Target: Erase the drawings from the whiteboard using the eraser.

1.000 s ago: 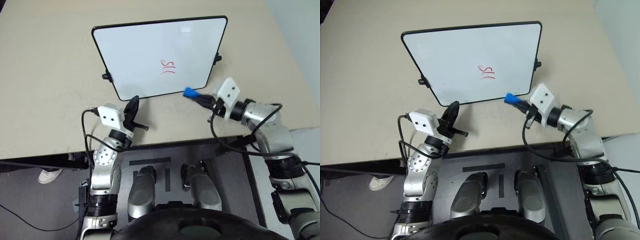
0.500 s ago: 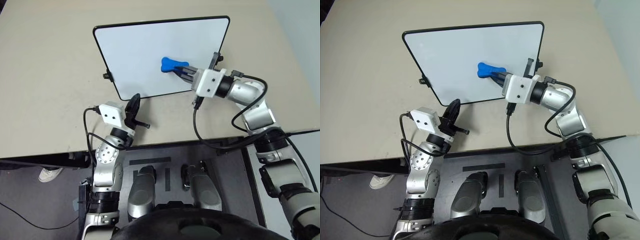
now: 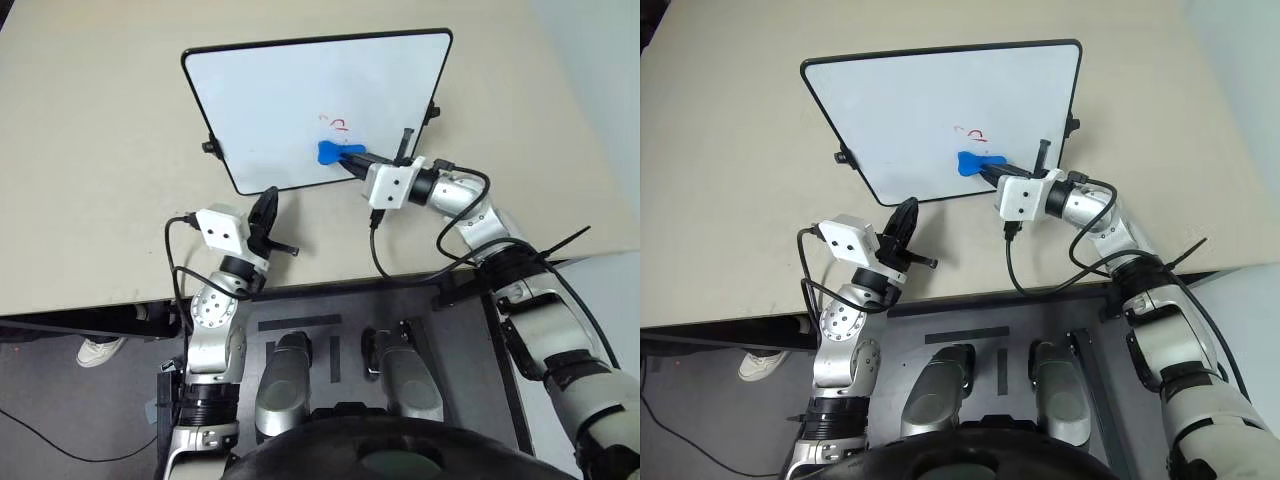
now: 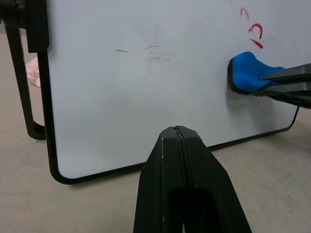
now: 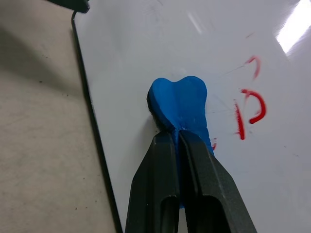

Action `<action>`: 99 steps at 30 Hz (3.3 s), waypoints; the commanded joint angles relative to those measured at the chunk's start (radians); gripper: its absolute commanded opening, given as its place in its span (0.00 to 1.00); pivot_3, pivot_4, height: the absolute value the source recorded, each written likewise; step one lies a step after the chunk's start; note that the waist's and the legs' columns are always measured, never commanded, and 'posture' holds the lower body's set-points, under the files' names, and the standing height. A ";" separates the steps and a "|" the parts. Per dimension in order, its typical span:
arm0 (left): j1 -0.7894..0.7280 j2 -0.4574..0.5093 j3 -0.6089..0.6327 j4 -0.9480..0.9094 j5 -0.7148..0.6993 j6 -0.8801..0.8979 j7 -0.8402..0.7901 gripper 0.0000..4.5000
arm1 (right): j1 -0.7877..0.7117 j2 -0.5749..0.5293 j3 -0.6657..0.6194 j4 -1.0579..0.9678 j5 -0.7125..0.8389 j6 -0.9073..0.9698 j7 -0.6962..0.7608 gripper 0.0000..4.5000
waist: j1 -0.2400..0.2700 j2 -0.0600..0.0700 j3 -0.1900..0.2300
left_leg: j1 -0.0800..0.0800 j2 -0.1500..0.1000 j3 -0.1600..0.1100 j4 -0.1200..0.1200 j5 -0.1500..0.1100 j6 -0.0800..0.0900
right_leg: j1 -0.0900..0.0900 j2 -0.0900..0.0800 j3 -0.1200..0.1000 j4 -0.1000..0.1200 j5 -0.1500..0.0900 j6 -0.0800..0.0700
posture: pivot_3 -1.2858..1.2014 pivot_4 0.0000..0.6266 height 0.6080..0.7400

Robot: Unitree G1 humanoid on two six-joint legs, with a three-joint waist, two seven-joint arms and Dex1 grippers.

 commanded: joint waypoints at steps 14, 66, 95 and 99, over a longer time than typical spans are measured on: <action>-0.013 0.006 0.001 -0.014 -0.003 -0.019 -0.007 0.00 | -0.066 -0.050 -0.075 -0.020 -0.086 -0.091 -0.282 0.01 | -0.001 0.001 0.000 | -0.001 0.001 0.000 0.000 -0.001 -0.001 | -0.002 0.000 0.000 0.000 0.001 -0.001 | 0.52 0.24 1.00; -0.031 0.011 0.004 -0.003 -0.005 -0.021 -0.010 0.00 | -0.033 0.019 0.089 0.003 -0.160 -0.054 -0.171 0.01 | -0.011 0.002 0.001 | -0.004 0.002 0.000 -0.001 -0.003 -0.003 | -0.008 0.000 0.000 -0.006 0.003 0.000 | 0.52 0.24 1.00; -0.012 0.024 0.005 -0.023 -0.016 -0.010 -0.016 0.00 | 0.184 -0.121 -0.063 -0.472 0.125 0.155 -0.087 0.01 | 0.003 0.000 0.000 | -0.007 0.002 0.001 -0.001 -0.005 -0.002 | -0.009 0.000 -0.001 -0.007 0.002 0.001 | 0.52 0.24 1.00; -0.007 0.032 0.009 -0.028 -0.024 -0.001 -0.026 0.00 | 0.364 -0.256 -0.095 -0.635 0.215 0.336 0.075 0.01 | 0.006 0.000 0.000 | -0.009 0.001 0.002 0.002 -0.007 -0.001 | -0.008 0.000 -0.001 -0.008 0.000 0.003 | 0.52 0.24 1.00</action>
